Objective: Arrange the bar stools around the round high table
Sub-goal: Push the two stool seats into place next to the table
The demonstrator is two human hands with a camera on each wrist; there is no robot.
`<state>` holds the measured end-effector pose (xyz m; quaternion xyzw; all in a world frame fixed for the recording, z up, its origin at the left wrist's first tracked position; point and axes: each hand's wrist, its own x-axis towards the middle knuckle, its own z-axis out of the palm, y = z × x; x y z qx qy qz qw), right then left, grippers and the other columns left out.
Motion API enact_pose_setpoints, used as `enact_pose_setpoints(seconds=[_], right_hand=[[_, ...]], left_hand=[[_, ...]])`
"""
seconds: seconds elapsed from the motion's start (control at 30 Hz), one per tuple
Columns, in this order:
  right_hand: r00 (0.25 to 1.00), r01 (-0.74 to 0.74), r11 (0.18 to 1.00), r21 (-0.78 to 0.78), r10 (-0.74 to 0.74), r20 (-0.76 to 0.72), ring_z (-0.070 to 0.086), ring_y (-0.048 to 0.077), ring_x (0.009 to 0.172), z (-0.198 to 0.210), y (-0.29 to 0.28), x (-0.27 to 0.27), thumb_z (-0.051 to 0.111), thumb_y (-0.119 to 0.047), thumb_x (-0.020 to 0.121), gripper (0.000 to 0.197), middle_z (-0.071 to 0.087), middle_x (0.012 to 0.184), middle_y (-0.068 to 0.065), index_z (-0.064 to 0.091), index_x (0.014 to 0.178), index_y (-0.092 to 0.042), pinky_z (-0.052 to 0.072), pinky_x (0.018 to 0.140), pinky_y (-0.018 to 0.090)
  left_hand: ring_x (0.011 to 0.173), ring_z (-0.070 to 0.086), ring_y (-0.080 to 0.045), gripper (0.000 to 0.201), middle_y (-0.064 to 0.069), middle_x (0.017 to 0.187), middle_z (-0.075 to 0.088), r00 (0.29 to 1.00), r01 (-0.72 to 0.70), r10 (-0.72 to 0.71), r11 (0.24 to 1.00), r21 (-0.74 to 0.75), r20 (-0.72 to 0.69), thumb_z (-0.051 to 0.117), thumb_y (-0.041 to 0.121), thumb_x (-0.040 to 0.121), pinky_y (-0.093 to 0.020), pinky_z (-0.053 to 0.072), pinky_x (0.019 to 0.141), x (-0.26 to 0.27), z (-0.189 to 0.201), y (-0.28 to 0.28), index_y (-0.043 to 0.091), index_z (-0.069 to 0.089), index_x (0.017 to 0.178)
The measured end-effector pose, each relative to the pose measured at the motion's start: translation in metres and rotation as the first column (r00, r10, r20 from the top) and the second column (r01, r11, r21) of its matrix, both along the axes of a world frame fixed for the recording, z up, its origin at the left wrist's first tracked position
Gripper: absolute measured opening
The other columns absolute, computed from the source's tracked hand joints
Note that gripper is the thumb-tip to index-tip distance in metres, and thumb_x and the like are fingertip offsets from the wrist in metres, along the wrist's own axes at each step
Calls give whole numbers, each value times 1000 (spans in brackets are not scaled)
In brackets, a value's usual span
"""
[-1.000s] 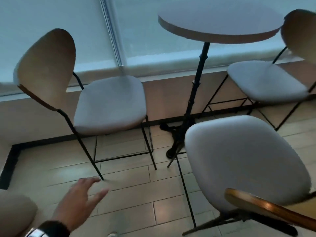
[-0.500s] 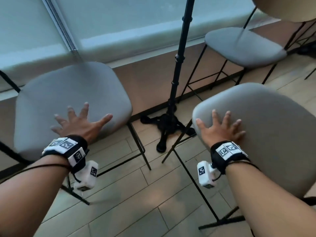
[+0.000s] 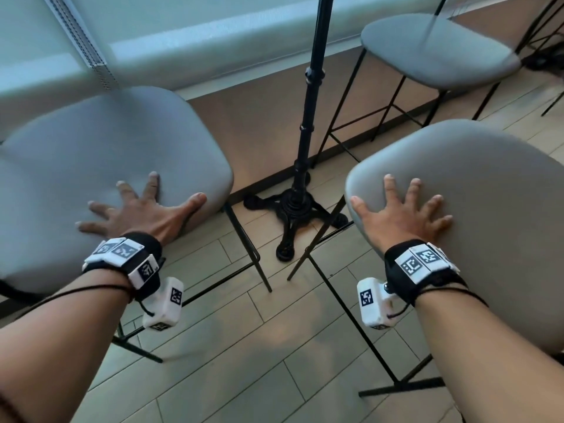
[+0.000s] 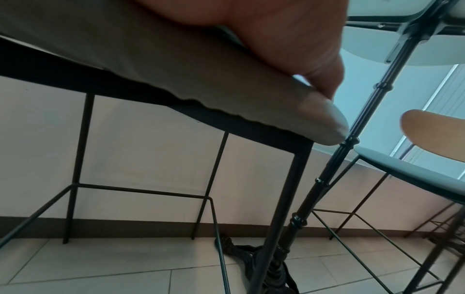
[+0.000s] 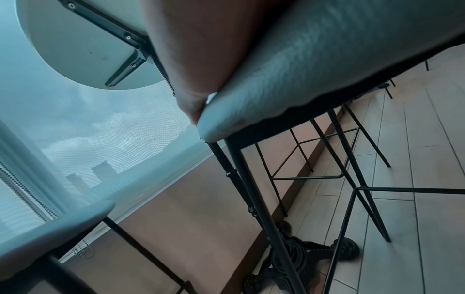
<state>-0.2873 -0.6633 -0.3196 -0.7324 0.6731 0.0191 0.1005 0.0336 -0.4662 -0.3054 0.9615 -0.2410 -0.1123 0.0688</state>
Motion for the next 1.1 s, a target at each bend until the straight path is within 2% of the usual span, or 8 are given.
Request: enact_pose_setpoints(seconds=[0.33,1.1], right_hand=[[1000,-3,1000,1,3,4,-6,47,148,2,0,-1,20,-87,80,88,-5,167,7,5,155,-42,-2,114,70],[1000,-15,1000,13,15,20,-9,47,147,2,-1,-2,20,-85,82,87,-8,166,8,2,155,-41,-3,114,71]], left_hand=[[143,-1,-58,118,-7,166,6,1000,-2,2,1000,-28,-16,23,107,47,-79,-5,106,-23,-1,-35,49,15,150],[143,1,-58,118,-9,165,9,1000,3,-2,999,-51,6,23,106,48,-81,-4,105,-39,-5,-63,47,18,150]])
